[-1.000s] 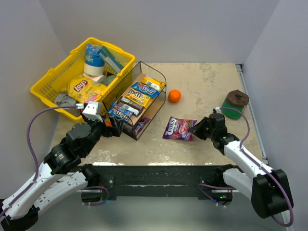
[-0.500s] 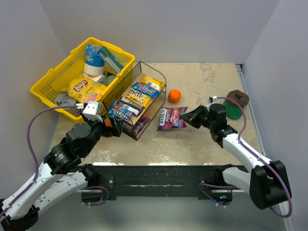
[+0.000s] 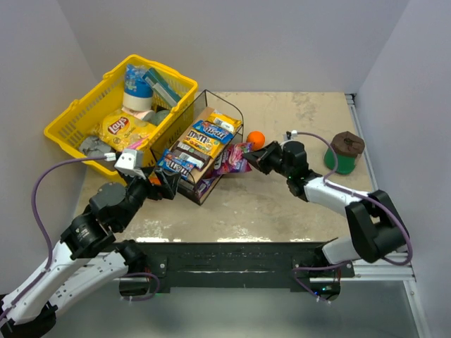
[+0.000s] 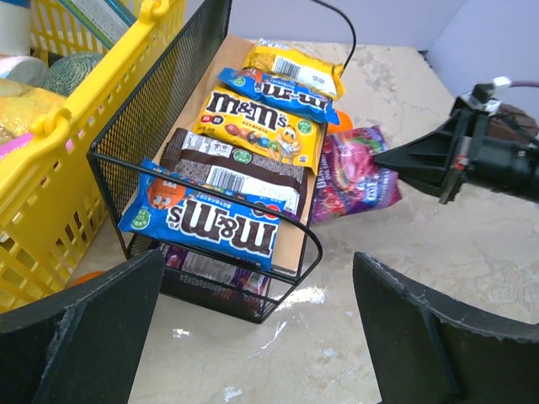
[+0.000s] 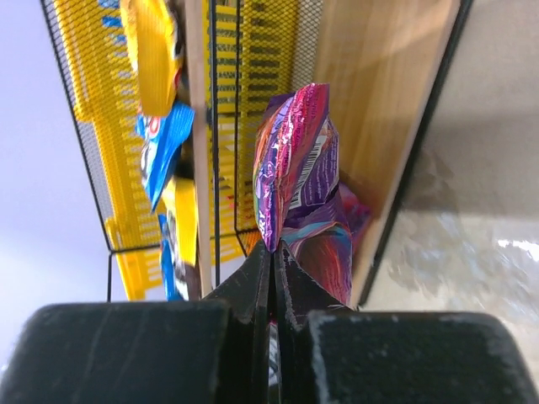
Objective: Place and organize the candy bags onto the shelf
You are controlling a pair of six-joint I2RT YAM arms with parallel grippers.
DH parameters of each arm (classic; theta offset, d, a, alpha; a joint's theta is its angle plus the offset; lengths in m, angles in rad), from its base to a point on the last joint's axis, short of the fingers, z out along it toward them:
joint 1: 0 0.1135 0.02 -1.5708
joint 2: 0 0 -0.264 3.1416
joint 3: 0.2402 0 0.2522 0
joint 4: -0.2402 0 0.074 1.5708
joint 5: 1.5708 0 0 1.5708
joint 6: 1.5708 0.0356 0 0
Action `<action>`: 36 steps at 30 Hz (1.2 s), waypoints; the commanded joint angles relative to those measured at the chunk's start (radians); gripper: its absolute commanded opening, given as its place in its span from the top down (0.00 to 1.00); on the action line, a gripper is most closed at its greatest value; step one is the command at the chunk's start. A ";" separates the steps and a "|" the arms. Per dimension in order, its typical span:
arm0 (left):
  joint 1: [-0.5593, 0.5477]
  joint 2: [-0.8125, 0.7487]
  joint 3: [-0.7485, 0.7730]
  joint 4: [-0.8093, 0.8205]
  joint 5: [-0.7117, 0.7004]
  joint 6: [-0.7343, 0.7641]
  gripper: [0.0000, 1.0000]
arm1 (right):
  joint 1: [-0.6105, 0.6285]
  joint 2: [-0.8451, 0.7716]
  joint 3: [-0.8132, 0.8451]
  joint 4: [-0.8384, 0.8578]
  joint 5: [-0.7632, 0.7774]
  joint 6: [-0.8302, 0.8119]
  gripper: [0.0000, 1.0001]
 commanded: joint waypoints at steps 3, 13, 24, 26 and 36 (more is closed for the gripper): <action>-0.002 -0.024 -0.023 0.080 0.013 0.033 0.00 | 0.027 0.172 0.104 0.296 0.184 0.175 1.00; -0.002 -0.016 -0.021 0.073 0.010 0.045 0.00 | 0.083 0.532 0.293 0.335 0.253 0.312 1.00; -0.002 -0.014 -0.018 0.071 0.004 0.049 0.01 | 0.121 0.569 0.353 0.136 0.353 0.292 0.93; -0.002 -0.013 -0.020 0.074 0.004 0.049 0.00 | 0.122 0.571 0.350 0.104 0.356 0.292 0.85; -0.002 -0.011 -0.014 0.071 0.003 0.051 0.01 | 0.130 0.526 0.330 0.008 0.378 0.237 0.68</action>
